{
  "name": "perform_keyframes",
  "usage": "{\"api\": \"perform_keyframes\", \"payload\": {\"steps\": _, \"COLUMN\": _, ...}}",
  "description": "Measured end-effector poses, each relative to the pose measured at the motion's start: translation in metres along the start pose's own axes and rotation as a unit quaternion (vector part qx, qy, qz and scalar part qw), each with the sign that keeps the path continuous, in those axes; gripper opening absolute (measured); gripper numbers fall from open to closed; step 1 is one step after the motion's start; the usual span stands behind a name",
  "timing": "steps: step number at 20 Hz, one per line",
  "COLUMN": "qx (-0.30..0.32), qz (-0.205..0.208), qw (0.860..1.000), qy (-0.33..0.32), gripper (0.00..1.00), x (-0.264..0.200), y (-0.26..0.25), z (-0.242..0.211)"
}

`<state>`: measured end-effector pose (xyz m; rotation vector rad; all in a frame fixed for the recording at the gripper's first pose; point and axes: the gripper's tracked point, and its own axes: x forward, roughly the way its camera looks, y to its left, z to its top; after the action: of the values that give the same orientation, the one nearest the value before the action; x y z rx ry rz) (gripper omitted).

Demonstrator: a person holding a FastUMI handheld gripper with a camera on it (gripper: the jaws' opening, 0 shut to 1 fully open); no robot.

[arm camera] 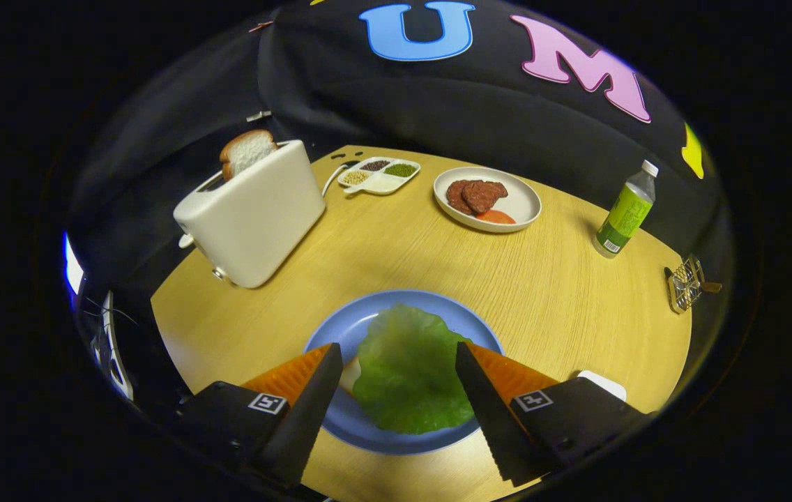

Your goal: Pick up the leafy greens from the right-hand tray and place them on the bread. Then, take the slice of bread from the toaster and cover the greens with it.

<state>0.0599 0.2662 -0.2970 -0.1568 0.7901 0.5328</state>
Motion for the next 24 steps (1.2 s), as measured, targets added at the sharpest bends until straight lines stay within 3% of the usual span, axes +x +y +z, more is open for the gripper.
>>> {"api": "perform_keyframes", "payload": {"steps": 8, "qx": -0.010, "qz": -0.007, "qw": 0.996, "qy": -0.090, "gripper": 1.00, "x": -0.041, "y": 0.027, "z": 0.069}}
{"api": "perform_keyframes", "payload": {"steps": 14, "qx": -0.006, "qz": 0.019, "qw": 0.987, "qy": -0.162, "gripper": 1.00, "x": -0.058, "y": 0.078, "z": 0.143}}
{"api": "perform_keyframes", "payload": {"steps": 24, "qx": -0.026, "qz": 0.049, "qw": 0.980, "qy": -0.192, "gripper": 1.00, "x": -0.014, "y": 0.170, "z": 0.215}}
